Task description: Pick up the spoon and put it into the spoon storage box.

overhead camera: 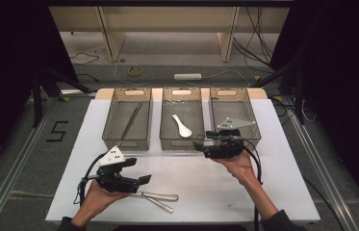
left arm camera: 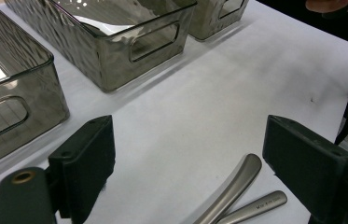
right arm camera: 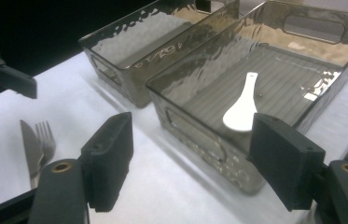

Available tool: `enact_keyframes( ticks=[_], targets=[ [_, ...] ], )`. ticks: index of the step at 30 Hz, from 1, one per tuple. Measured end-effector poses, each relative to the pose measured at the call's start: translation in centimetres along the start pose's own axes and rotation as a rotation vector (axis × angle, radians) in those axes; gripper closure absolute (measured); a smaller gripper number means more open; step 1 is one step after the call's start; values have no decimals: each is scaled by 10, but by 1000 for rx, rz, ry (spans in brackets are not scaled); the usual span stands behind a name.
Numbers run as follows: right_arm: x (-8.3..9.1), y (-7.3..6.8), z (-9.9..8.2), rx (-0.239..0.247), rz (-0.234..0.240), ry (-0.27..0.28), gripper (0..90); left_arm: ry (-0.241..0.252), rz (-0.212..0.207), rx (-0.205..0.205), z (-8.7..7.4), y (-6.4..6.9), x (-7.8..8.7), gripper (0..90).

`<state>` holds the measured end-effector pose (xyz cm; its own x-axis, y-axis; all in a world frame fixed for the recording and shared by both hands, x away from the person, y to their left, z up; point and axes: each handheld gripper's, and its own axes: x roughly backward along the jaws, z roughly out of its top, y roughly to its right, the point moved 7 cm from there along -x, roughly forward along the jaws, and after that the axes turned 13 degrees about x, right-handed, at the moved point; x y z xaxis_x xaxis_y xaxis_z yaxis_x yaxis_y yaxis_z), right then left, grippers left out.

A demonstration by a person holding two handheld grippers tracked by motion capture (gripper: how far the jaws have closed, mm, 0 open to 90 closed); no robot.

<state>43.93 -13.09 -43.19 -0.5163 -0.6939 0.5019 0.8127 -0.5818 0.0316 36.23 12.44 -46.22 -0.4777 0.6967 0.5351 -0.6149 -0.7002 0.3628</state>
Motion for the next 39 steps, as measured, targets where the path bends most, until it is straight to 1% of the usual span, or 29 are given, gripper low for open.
enact_keyframes(
  ticks=[7,8,10,13,14,15,17,18,21,23,28,30,32,36,39],
  targets=[
    [16,-3,-12,-3,3,23,289,-29,-3,-9,-2,1,-1,172],
    [18,-4,-14,-4,4,29,287,-42,-5,-13,-3,1,-1,172],
    [22,-4,-19,-13,3,29,276,-65,1,-28,-5,1,-2,173],
    [27,-5,-26,-10,-12,28,265,-98,8,-45,-7,2,-3,174],
    [29,-5,-28,-15,-15,30,261,-111,12,-59,-8,2,-4,174],
    [31,-5,-30,-21,-16,33,258,-116,17,-60,-9,3,-5,174],
    [35,-6,-34,-22,-19,38,252,-136,20,-79,-10,4,-6,176],
    [36,-6,-35,-23,-24,40,251,-141,18,-77,-11,5,-6,177],
    [42,-8,-40,-28,-30,45,251,-167,19,-96,-13,7,-8,181],
    [44,-10,-43,-29,-31,46,251,-183,19,-101,-14,8,-9,182],
    [47,-16,-48,-23,-28,45,248,-230,18,-131,-18,10,-12,186],
    [48,-18,-50,-23,-30,50,248,-242,23,-143,-19,10,-13,187],
    [50,-20,-52,-32,-27,61,247,-253,21,-145,-19,11,-13,189],
    [53,-25,-55,-33,-19,64,245,-274,25,-151,-20,10,-15,194],
    [54,-28,-57,-26,-18,58,232,-306,23,-159,-23,10,-16,201]
  ],
)
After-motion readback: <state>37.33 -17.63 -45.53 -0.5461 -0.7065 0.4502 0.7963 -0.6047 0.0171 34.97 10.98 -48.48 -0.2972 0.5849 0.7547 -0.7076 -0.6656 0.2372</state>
